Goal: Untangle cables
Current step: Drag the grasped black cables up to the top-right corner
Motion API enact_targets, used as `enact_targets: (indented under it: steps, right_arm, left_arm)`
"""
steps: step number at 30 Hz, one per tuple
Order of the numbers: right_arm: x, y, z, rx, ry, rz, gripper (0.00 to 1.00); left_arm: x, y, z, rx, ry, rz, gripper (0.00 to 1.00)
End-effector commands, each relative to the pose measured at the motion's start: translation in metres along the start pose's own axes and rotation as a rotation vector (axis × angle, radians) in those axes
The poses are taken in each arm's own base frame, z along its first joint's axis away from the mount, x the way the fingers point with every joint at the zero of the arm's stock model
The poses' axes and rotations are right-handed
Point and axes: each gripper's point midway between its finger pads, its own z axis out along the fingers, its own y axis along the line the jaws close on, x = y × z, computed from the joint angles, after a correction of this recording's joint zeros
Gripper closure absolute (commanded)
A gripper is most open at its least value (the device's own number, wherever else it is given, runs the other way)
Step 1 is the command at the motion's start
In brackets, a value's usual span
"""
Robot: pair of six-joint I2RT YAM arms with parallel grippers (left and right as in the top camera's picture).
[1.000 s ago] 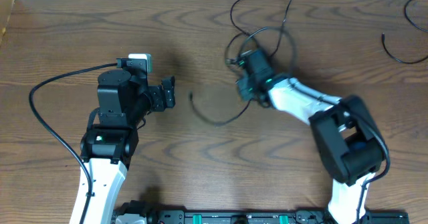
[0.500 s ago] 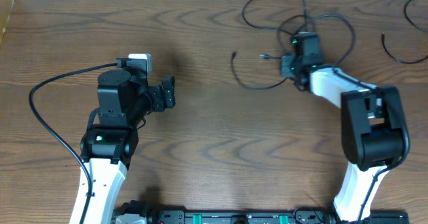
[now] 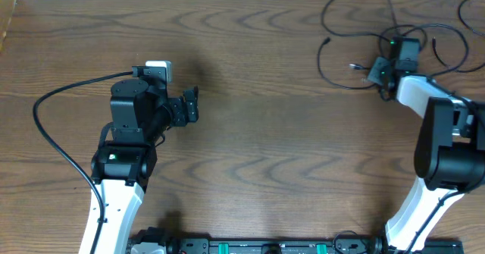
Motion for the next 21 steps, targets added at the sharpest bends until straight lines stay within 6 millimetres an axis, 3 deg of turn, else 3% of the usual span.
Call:
enact_targets:
  steps: [1,6,21]
  right_arm:
    - [0.031,-0.037,0.014,0.097,0.087,0.042,0.99]
    - [0.028,-0.037,0.014,0.085,0.081,0.09,0.99]
    - [0.007,0.004,0.013,-0.01,-0.029,0.416,0.99]
  left_arm:
    - [-0.009,0.001,-0.002,-0.009,-0.017,0.015,0.09]
    - [-0.009,0.001,-0.002,-0.009,-0.017,0.015,0.09]
    - [-0.009,0.001,-0.002,-0.009,-0.017,0.015,0.09]
